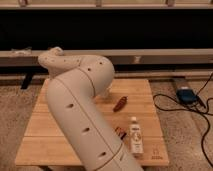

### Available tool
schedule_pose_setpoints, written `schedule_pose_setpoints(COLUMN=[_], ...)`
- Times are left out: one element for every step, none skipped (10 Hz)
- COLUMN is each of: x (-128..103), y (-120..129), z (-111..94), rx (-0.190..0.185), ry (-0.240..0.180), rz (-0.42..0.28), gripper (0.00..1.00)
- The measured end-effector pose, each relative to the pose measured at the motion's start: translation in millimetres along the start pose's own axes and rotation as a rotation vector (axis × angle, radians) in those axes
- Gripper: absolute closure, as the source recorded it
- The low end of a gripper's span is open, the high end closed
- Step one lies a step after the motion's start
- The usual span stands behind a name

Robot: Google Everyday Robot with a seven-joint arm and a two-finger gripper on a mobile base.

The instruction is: Push the ceramic bowl across the table

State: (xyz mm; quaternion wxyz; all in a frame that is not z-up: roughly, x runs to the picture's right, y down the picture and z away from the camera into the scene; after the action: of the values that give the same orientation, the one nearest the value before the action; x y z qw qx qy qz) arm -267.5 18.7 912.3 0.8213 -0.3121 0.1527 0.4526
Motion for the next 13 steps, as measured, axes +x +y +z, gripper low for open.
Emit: schedule_pose_setpoints(x=[-2,-2,-2,-2,-1,1,3,6,9,12,15,17,18], y=[0,-1,-3,-7,-12,-16,-24,-30,-32,-32,-32,-28,-24], z=[6,13,16,18,21,24,26,30,34,38,43,46,46], rx=[-0.009,-0.017,-0.026,-0.031,-0.036,-0.038,-0.038,-0.037,-0.031,-0.023,-0.004,0.004,0.007], ry=[0.021,0.038,0.045,0.051,0.058,0.064,0.069,0.075,0.083,0.091,0.101,0.103,0.099], rz=[0.002,0.006,0.012,0.023,0.034,0.047,0.066,0.080,0.082,0.079,0.063,0.044,0.029], gripper=[0.20,0.20,0.20,0.20,0.20,0.20,0.20,0.20,0.20,0.20,0.20,0.20,0.20])
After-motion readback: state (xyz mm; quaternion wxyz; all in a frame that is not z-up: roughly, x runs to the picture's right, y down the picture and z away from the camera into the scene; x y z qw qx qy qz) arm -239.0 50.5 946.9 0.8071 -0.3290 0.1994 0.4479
